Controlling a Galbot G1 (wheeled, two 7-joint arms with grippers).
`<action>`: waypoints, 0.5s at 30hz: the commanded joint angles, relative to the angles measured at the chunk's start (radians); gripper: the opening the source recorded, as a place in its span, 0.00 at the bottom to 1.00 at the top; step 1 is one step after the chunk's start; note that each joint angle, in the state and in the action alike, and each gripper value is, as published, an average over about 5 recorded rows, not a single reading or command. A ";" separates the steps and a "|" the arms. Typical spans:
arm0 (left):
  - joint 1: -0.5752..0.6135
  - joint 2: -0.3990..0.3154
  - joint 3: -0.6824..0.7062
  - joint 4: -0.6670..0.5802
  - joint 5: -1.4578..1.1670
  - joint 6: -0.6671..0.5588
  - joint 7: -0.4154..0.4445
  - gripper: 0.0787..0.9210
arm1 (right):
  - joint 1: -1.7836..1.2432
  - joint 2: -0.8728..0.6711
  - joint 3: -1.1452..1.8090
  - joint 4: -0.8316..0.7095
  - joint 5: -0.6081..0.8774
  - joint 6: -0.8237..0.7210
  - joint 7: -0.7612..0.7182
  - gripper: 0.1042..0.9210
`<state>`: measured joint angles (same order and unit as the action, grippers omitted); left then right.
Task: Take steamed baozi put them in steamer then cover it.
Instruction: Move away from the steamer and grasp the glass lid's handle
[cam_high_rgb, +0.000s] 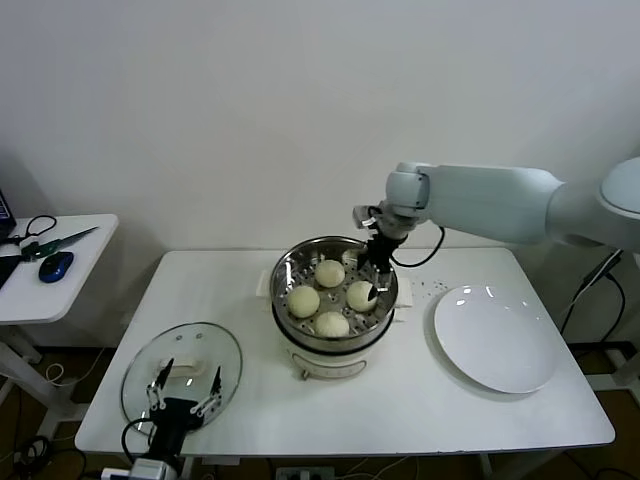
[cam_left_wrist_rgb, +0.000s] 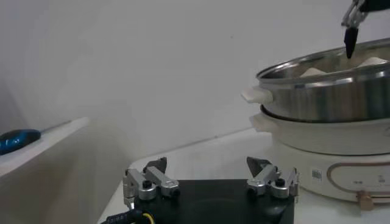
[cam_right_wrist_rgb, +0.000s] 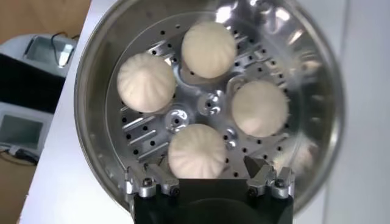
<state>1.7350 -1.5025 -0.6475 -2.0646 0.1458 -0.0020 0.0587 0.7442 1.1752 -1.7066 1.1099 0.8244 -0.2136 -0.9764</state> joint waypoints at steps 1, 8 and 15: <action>-0.005 -0.002 -0.003 -0.003 0.013 0.001 -0.008 0.88 | 0.012 -0.204 0.109 0.048 0.074 0.182 0.168 0.88; -0.021 -0.015 -0.009 -0.009 0.045 -0.001 -0.014 0.88 | -0.163 -0.451 0.308 0.185 0.144 0.346 0.446 0.88; -0.023 -0.021 -0.012 -0.014 0.110 -0.005 -0.008 0.88 | -0.575 -0.624 0.770 0.249 0.090 0.392 0.585 0.88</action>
<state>1.7158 -1.5186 -0.6589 -2.0760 0.1950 -0.0031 0.0523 0.5619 0.8192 -1.4066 1.2554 0.9116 0.0476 -0.6368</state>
